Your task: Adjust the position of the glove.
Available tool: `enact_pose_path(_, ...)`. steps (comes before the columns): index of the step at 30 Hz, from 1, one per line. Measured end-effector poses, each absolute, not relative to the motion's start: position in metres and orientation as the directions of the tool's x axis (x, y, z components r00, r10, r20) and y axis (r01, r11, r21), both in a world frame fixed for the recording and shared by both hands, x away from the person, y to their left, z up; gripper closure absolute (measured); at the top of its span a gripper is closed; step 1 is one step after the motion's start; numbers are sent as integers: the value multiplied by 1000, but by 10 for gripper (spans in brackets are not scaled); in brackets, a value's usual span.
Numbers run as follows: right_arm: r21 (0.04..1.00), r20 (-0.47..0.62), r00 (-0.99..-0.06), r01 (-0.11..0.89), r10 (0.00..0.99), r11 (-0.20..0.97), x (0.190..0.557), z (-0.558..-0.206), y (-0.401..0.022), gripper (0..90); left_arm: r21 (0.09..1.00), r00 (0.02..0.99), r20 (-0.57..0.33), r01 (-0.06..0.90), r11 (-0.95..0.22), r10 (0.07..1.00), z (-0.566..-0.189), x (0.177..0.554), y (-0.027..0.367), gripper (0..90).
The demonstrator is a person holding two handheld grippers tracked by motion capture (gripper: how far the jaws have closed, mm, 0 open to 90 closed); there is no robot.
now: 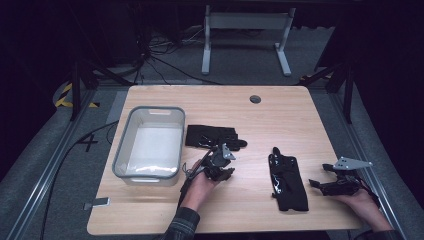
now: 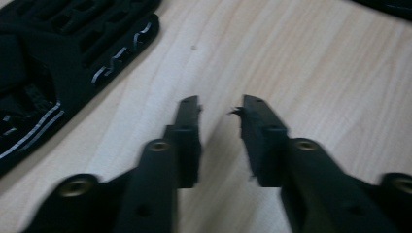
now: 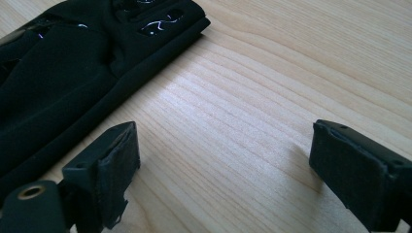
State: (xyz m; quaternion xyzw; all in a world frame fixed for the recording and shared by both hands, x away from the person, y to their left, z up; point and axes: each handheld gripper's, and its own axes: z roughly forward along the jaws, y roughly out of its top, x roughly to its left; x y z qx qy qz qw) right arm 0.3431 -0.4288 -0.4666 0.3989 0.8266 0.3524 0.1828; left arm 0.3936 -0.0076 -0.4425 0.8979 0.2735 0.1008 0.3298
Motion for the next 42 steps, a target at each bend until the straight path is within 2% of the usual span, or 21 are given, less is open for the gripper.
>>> enact_pose_path(2, 728, -22, -617, 529, 787, 435, 343, -467, -429, 115, 628, 825, 6, 437, -644, 565, -440, 401, -10, 881)
enact_pose_path(3, 728, -22, -617, 529, 787, 435, 343, -467, -429, 114, 630, 819, 17, 436, -642, 573, -437, 405, -11, 895)
enact_pose_path(5, 728, -21, -617, 530, 787, 435, 343, -467, -429, 114, 636, 815, 2, 446, -630, 579, -436, 410, -12, 896)
enact_pose_path(11, 728, -21, -618, 529, 786, 436, 343, -467, -429, 114, 648, 799, 42, 435, -625, 600, -430, 434, -19, 897)
enact_pose_path(18, 728, -21, -619, 529, 785, 436, 343, -467, -429, 114, 637, 793, 46, 445, -630, 607, -439, 457, -24, 897)
enact_pose_path(24, 728, -22, -620, 528, 785, 437, 343, -467, -429, 114, 611, 795, 57, 450, -651, 603, -447, 465, -29, 898)
enact_pose_path(31, 728, -21, -620, 528, 784, 437, 343, -467, -429, 114, 623, 803, 30, 451, -640, 595, -449, 466, -39, 898)
enact_pose_path(42, 728, -21, -620, 528, 784, 437, 343, -467, -429, 114, 638, 835, -7, 427, -641, 550, -450, 467, -78, 898)
